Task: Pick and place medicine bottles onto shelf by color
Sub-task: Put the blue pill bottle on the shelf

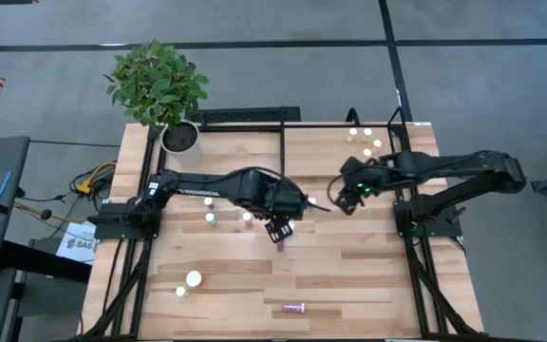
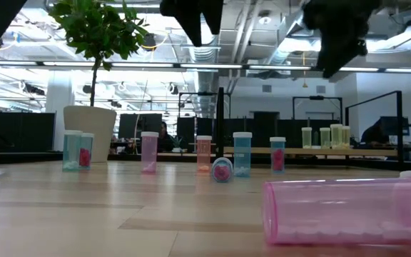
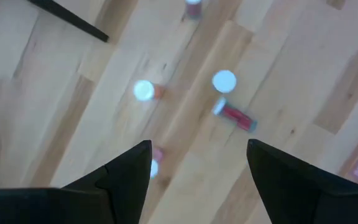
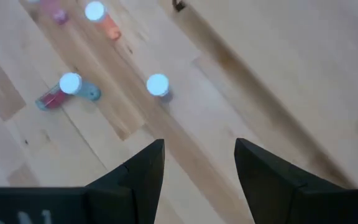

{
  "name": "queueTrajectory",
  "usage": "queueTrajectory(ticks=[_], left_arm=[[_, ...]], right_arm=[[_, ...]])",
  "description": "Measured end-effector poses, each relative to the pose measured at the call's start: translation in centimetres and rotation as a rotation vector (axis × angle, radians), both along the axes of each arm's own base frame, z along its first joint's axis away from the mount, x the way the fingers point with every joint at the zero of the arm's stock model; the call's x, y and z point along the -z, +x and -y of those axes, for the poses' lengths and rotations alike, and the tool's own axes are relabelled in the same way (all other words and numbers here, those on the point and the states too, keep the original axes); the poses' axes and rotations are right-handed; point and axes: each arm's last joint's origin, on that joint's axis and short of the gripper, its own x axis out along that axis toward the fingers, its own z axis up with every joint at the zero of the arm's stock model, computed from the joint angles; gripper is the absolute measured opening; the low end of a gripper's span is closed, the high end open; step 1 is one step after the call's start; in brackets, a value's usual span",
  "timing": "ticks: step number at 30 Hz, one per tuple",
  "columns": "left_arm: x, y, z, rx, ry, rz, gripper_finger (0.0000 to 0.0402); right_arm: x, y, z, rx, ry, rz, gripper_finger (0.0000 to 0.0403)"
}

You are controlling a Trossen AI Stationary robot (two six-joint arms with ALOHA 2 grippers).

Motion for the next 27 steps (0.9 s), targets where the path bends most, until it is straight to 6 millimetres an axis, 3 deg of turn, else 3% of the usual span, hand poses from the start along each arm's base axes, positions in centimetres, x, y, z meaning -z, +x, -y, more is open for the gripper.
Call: queueTrajectory(ticks=[7, 14, 27], left_arm=[[0.0, -0.2, 1.5, -0.018, 0.003, 0.012, 0.0252], [0.0, -0.3, 2.1, -0.016, 0.001, 0.015, 0.0252], [-1.3, -1.1, 2.1, -0.003, -0.003, 0.045, 0.0252]], right_arm=[[3.8, 3.4, 0.7, -0.017, 0.002, -0.162, 0.0216], [6.6, 6.2, 1.5, -0.063, 0.043, -0.189, 0.0216], [7.1, 8.0, 1.4, -0.1, 0.117, -0.083, 0.0216]])
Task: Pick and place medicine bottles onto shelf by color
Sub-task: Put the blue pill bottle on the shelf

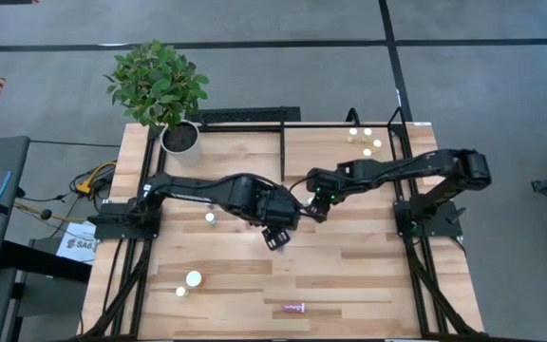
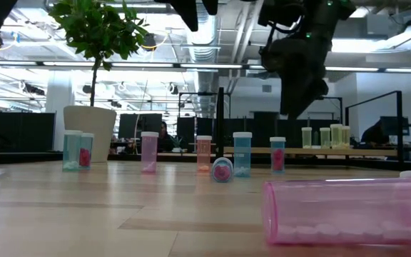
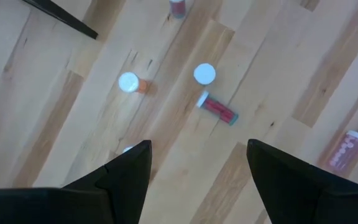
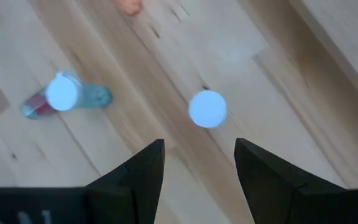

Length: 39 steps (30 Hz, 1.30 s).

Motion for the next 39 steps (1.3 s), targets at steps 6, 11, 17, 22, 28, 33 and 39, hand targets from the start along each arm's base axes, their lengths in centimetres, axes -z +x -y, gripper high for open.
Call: queueTrajectory(ticks=[6, 11, 17, 22, 28, 33, 39], left_arm=[[-0.1, -0.3, -0.1, 0.015, 0.012, -0.006, 0.0252], [0.4, -1.6, -0.3, -0.026, 0.0, -0.051, 0.0251], [0.7, -3.1, -0.3, -0.079, -0.005, -0.08, 0.0251], [0.6, -3.7, -0.3, -0.083, 0.001, -0.08, 0.0251], [0.4, -3.8, -0.4, -0.079, 0.014, -0.073, 0.0251], [0.4, -3.8, -0.6, -0.075, 0.02, -0.072, 0.0251], [0.3, -3.8, -0.6, -0.069, 0.022, -0.071, 0.0251]], right_arm=[[0.0, 0.4, 0.1, 0.007, -0.018, 0.034, 0.0216], [-0.1, 0.6, 0.1, 0.006, -0.033, 0.048, 0.0216], [0.6, 1.1, 0.2, 0.007, -0.034, 0.044, 0.0216], [2.6, 1.9, 0.1, 0.007, -0.025, -0.025, 0.0216], [3.4, 2.3, 0.1, 0.014, -0.025, -0.04, 0.0216], [2.8, 2.3, 0.2, 0.021, -0.023, 0.001, 0.0216], [3.5, 2.6, 0.4, 0.026, -0.02, -0.017, 0.0216]])
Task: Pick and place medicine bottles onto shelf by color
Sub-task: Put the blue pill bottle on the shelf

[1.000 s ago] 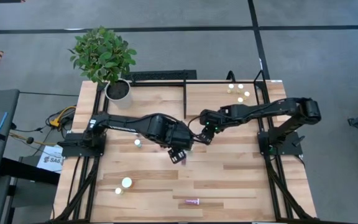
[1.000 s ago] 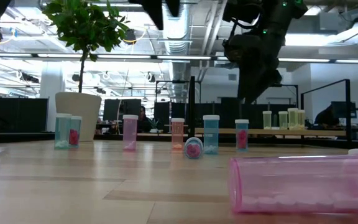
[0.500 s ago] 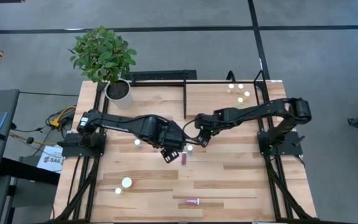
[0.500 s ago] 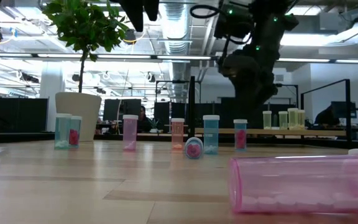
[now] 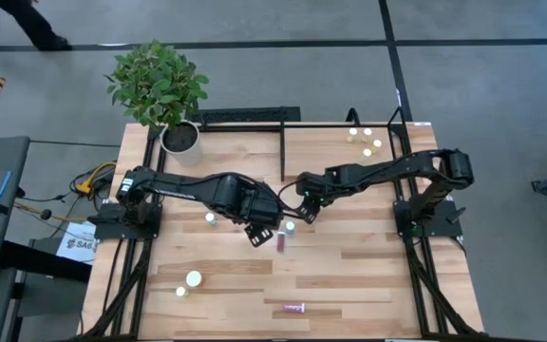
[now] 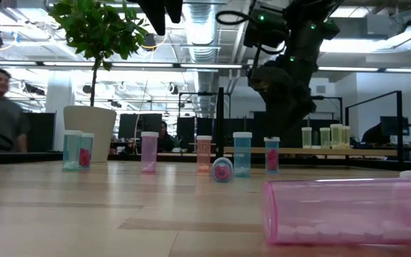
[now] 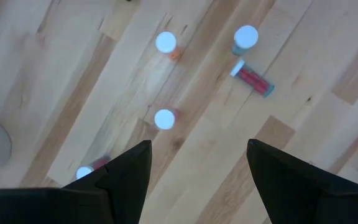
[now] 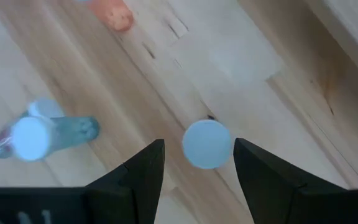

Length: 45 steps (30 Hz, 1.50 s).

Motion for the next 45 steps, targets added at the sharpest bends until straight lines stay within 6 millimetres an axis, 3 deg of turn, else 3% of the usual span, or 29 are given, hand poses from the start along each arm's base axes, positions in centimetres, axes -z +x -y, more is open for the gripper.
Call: queueTrajectory(ticks=[38, 45], left_arm=[[0.0, 0.0, -0.1, 0.013, 0.023, 0.001, 0.0251], [0.0, 0.0, -0.1, 0.015, 0.028, 0.001, 0.0251]], right_arm=[[0.1, 0.7, 0.7, 0.041, -0.061, 0.058, 0.0216], [1.4, 1.3, 0.9, 0.054, -0.047, 0.029, 0.0216]])
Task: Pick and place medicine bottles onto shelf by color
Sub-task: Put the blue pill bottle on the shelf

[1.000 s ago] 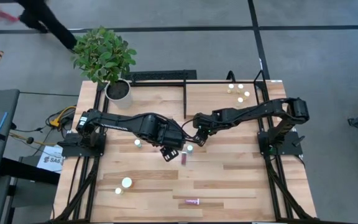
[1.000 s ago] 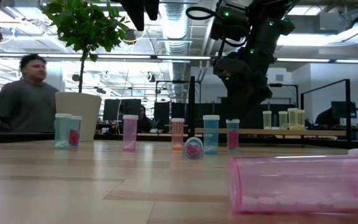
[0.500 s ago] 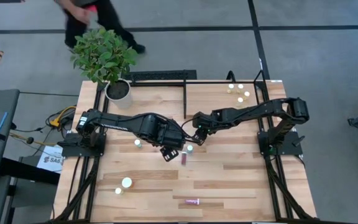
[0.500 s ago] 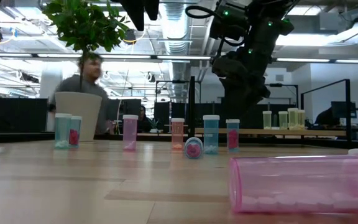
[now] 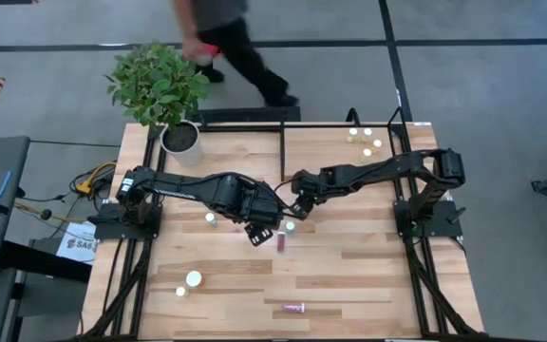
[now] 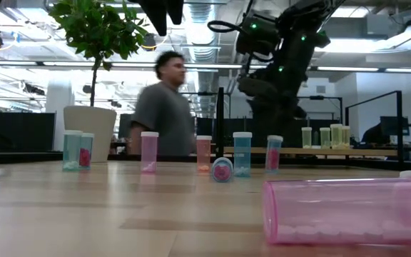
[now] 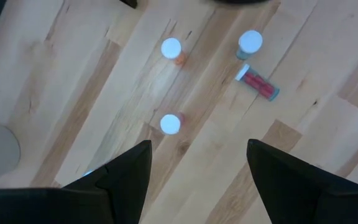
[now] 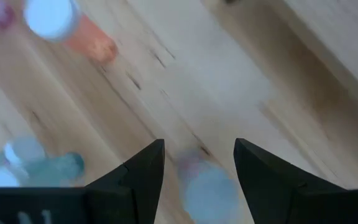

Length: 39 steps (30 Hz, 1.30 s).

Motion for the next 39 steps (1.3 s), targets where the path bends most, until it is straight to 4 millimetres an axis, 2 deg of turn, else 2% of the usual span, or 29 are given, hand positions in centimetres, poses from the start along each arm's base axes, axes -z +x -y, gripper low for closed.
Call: queueTrajectory(ticks=[5, 19, 24, 28, 31, 35, 39], left_arm=[[0.0, 0.0, 0.0, 0.0, 0.0, -0.002, 0.0251], [0.0, 0.0, -0.3, -0.001, 0.004, -0.004, 0.0251], [0.0, 0.1, -0.4, -0.003, 0.005, -0.004, 0.0251], [0.0, 0.1, -0.5, -0.002, 0.005, -0.005, 0.0251], [0.0, 0.1, -0.5, -0.002, 0.005, -0.005, 0.0251], [0.1, 0.1, -0.5, -0.002, 0.005, -0.005, 0.0251], [0.1, 0.1, -0.4, 0.0, 0.007, -0.005, 0.0251]], right_arm=[[0.6, 0.0, 0.0, -0.002, 0.005, -0.023, 0.0216], [0.6, -0.1, -0.2, -0.012, 0.004, -0.037, 0.0216], [-0.2, -0.5, 0.1, -0.055, -0.01, -0.101, 0.0216], [-1.9, -1.5, 0.5, -0.172, -0.032, -0.245, 0.0216], [-2.3, -2.6, 0.3, -0.306, -0.025, -0.355, 0.0216], [-1.1, -4.0, -0.3, -0.461, 0.021, -0.467, 0.0216], [0.3, -4.3, -0.6, -0.554, 0.0, -0.447, 0.0216]])
